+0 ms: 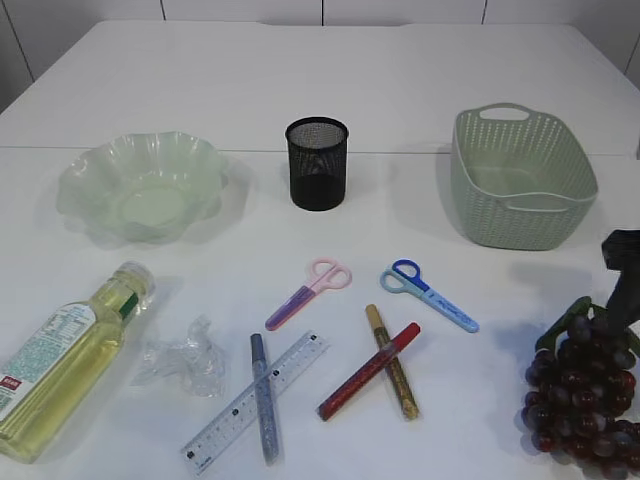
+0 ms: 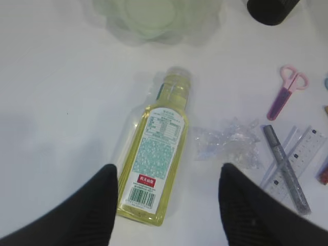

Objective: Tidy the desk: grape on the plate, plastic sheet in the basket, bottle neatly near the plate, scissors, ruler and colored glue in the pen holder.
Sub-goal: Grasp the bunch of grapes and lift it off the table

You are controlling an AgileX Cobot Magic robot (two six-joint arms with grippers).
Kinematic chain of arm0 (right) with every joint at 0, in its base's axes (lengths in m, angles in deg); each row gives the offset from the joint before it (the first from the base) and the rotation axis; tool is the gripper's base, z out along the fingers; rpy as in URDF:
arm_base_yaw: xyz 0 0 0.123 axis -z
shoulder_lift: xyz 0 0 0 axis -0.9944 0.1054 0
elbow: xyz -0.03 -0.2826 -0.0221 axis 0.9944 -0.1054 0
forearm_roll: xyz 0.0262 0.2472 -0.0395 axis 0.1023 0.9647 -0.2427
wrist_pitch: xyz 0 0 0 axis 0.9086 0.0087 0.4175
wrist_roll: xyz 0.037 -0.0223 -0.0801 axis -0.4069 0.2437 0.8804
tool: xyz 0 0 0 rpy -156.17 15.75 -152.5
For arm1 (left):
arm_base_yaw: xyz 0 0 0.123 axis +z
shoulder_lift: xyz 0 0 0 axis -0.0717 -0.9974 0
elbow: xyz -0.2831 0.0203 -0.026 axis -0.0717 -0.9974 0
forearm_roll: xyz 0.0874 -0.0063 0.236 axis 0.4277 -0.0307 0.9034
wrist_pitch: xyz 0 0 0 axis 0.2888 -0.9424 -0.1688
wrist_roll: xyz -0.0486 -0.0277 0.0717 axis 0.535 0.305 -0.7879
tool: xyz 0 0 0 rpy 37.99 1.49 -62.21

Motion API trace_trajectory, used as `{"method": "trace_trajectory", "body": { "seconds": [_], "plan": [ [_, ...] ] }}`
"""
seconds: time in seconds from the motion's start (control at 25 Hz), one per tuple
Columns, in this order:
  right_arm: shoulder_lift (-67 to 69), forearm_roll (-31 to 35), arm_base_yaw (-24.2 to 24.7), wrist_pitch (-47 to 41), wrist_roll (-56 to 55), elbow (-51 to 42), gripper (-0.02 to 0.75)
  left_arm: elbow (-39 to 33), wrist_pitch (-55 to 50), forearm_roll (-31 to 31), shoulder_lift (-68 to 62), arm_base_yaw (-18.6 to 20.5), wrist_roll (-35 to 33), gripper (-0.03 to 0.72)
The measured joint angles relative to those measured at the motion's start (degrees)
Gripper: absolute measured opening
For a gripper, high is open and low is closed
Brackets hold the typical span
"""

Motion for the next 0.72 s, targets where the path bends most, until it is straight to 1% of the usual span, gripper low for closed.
{"method": "trace_trajectory", "body": {
  "seconds": [0.08,0.2,0.28,0.44,0.72],
  "plan": [
    [3.8,-1.6,0.0,1.2,0.0,1.2,0.509,0.0,-0.7,-0.3,-0.8,0.0,0.1,0.457],
    [8.0,-2.8,0.0,3.4,1.4,2.2,0.605,0.0,-2.3,-2.0,-2.3,0.0,0.1,0.457],
    [10.3,-3.0,0.0,4.6,2.0,2.3,0.646,0.0,-3.1,-3.8,-2.8,0.0,0.1,0.457],
    [14.2,-3.0,0.0,5.4,2.3,2.3,0.661,0.0,-3.4,-6.2,-2.9,0.0,0.1,0.457],
    [17.7,-3.0,0.0,9.4,2.4,2.4,0.661,0.0,-3.5,-6.5,-2.9,0.0,0.1,0.457]
  ]
}}
